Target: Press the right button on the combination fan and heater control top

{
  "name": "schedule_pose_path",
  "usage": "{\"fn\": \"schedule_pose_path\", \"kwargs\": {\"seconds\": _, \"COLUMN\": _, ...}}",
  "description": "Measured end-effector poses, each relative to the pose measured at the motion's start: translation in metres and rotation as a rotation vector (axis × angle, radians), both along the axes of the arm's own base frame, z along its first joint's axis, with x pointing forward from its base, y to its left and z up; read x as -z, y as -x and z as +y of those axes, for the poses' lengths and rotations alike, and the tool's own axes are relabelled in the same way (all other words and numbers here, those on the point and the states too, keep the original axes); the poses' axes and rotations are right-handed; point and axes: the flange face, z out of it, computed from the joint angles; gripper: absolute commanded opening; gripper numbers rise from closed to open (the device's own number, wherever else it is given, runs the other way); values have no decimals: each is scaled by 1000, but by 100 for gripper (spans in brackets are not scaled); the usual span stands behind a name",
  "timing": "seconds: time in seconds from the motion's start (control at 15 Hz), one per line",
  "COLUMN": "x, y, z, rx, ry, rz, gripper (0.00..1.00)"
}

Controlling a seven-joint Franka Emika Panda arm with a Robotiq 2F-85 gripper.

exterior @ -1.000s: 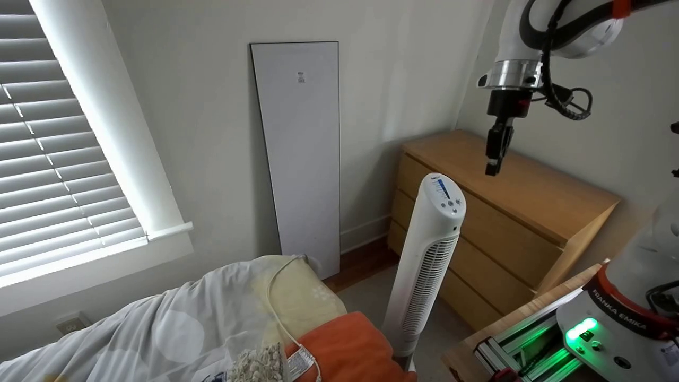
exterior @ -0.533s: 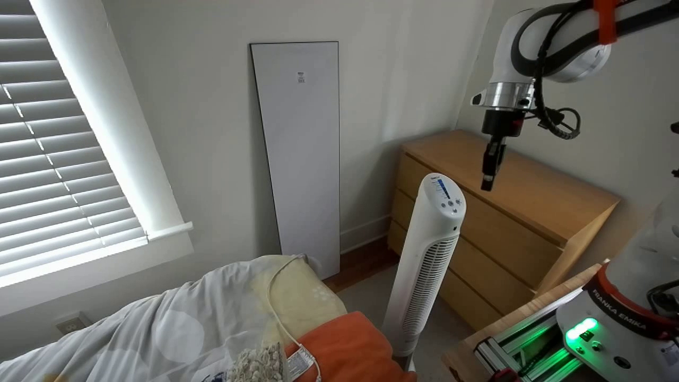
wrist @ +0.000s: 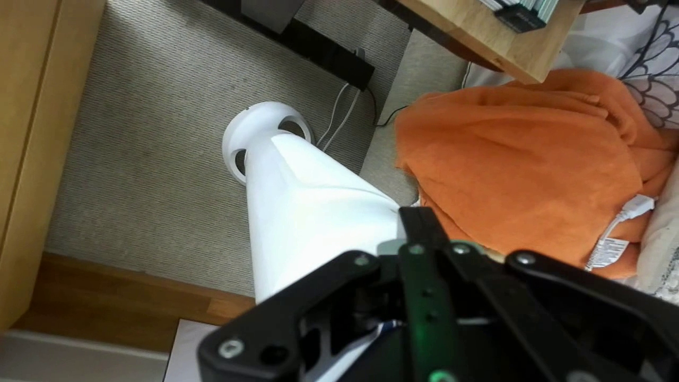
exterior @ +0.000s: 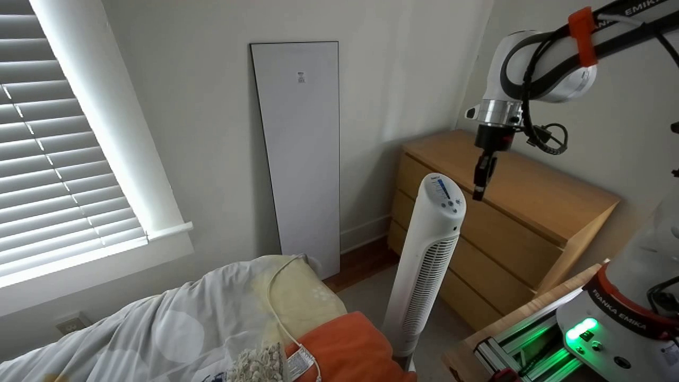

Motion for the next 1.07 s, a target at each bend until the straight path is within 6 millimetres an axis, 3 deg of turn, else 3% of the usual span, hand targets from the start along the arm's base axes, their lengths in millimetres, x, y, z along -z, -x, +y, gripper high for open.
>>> {"fn": "schedule_pose_path", "kwargs": {"seconds": 1.07, "x": 18, "y": -14, "z": -2, "rx": -3, "ry": -38, "rz": -21, "gripper": 0}}
